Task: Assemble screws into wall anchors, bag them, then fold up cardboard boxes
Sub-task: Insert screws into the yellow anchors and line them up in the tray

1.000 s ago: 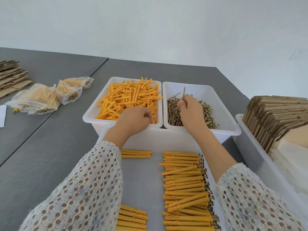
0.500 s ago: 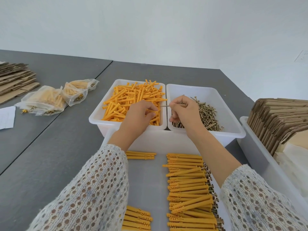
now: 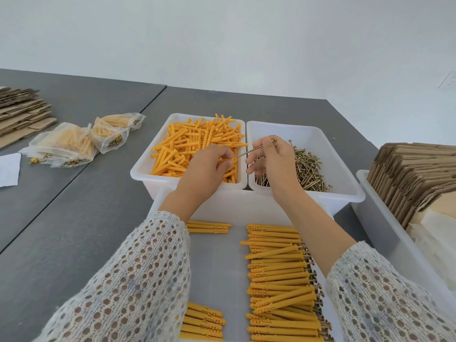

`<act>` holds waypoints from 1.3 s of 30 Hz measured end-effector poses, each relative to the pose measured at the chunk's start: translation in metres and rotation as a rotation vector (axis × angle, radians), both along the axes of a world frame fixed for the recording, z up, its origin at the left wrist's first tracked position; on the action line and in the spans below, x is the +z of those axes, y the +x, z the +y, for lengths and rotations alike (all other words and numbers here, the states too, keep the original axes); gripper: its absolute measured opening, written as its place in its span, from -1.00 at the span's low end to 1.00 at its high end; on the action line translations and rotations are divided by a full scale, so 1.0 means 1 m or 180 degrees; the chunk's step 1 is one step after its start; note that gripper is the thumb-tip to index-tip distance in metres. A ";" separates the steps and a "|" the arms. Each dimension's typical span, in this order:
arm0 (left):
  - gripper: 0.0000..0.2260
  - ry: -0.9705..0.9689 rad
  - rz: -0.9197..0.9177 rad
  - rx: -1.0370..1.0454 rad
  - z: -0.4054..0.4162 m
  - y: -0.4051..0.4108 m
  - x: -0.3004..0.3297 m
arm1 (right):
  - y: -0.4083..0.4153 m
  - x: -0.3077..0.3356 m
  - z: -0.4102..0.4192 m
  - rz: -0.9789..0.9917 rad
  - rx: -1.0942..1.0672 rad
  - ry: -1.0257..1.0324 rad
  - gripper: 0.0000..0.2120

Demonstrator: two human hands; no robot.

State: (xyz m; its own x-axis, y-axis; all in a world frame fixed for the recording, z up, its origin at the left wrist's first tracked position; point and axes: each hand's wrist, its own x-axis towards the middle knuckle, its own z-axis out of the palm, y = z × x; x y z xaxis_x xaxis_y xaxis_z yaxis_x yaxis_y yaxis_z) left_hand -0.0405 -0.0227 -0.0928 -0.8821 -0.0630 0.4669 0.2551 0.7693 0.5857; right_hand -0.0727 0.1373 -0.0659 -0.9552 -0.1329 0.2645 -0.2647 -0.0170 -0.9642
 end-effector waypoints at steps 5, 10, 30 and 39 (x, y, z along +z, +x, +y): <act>-0.89 0.0051 0.0055 0.0052 0.001 0.002 0.001 | 0.001 0.000 -0.002 0.0187 -0.0090 -0.0155 -0.70; -0.93 0.0155 0.0149 -0.0148 0.002 0.002 0.001 | 0.006 -0.003 -0.008 0.0238 0.0428 0.0429 -0.76; -0.63 0.3153 -0.0779 -0.0529 -0.018 0.006 0.026 | 0.026 0.004 -0.025 0.0078 0.1415 0.0975 -0.90; -0.70 0.3945 -0.0787 -0.0308 -0.024 0.003 0.028 | 0.066 -0.007 -0.031 0.0042 0.3300 0.4560 -0.71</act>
State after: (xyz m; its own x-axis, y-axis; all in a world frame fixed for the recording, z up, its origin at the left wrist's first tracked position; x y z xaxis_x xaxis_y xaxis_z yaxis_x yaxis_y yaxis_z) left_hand -0.0373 -0.0463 -0.0648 -0.9625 -0.2689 -0.0361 0.0606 -0.3428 0.9375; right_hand -0.0068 0.1062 -0.0729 -0.3348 -0.7386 -0.5851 -0.7010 0.6102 -0.3691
